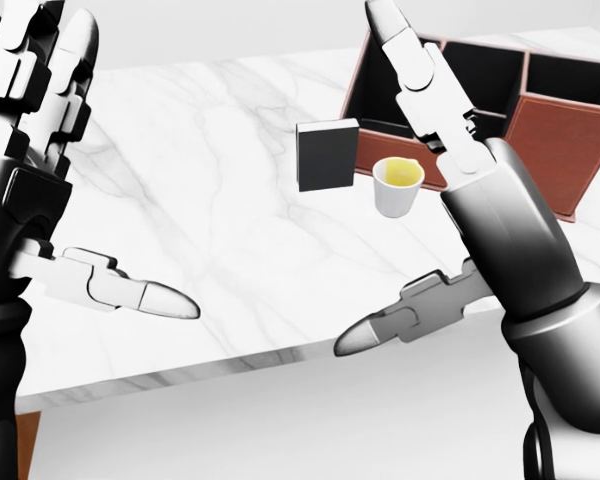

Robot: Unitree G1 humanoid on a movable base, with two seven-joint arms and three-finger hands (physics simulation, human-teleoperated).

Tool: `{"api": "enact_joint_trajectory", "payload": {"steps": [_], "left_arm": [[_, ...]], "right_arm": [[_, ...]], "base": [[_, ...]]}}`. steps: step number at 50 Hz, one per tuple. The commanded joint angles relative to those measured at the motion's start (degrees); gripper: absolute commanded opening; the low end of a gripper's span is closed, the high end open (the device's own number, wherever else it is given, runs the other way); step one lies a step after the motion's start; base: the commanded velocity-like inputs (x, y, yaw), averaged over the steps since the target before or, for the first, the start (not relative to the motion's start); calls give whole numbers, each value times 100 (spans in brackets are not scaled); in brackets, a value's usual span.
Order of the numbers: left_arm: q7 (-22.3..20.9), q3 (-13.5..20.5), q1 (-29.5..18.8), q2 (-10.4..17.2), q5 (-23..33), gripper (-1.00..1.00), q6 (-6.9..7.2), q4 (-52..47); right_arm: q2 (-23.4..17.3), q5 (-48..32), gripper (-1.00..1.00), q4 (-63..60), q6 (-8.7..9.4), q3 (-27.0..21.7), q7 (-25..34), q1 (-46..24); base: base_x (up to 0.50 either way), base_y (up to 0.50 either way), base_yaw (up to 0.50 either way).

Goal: Pick up the book and place it in the caddy.

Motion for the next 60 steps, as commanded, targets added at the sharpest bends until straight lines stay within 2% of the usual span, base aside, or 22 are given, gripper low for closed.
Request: {"api": "enact_joint_trajectory", "payload": {"steps": [1, 60], "left_arm": [[-26, 10, 35, -1, 27, 100, 0, -179], [-140, -78, 101, -54, 286, 100, 0, -65]], "right_arm": [[37, -141, 100, -113, 0, 36, 85, 5], [130, -137, 100, -119, 0, 70, 99, 197]], "base": [[17, -3, 0], [14, -2, 0]]}}
